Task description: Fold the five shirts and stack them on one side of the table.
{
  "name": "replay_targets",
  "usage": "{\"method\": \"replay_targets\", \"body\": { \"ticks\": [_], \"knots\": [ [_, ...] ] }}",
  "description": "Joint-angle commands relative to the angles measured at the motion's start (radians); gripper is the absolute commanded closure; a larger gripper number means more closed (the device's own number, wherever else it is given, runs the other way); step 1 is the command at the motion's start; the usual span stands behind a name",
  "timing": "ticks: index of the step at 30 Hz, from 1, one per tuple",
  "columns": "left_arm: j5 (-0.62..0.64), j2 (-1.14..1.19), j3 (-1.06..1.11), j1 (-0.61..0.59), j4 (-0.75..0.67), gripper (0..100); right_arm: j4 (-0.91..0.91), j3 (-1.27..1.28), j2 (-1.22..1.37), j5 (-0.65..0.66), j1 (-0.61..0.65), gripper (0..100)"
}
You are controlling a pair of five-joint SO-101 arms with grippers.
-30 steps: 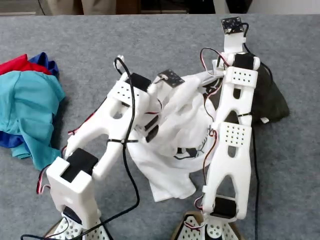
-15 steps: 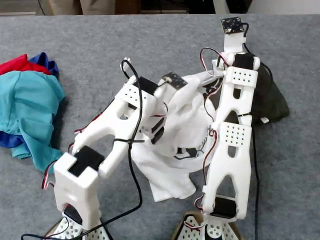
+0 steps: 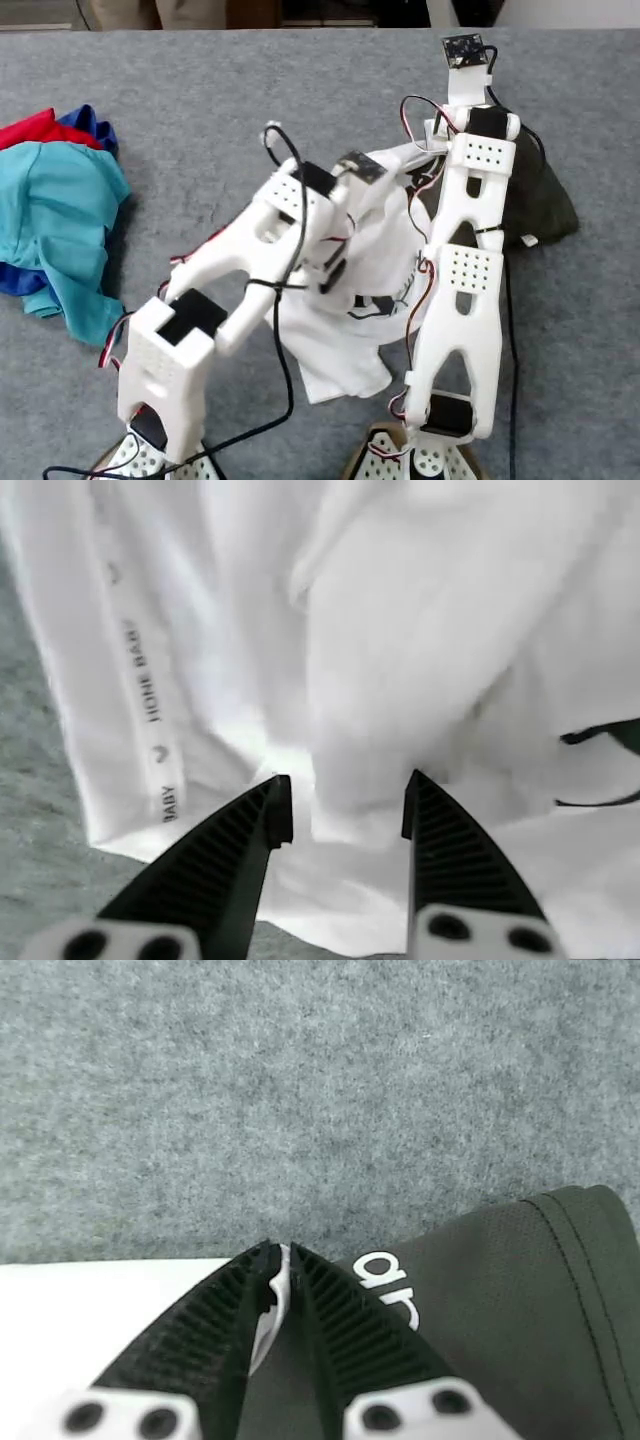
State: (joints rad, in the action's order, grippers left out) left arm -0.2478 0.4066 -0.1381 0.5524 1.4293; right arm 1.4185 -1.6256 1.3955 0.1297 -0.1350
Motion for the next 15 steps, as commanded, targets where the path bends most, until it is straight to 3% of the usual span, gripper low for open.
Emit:
{"method": "replay_targets", "body": {
  "ticks": [1,15],
  "knots": [
    [0.018,-0.016,-0.040,0.029,-0.005,81,-0.020,-0.041,-0.035,0.009,0.013,99.5],
    [-0.041,-0.012,-0.031,0.009,0.091,81,-0.020,-0.041,-0.035,0.009,0.013,99.5]
  ]
}}
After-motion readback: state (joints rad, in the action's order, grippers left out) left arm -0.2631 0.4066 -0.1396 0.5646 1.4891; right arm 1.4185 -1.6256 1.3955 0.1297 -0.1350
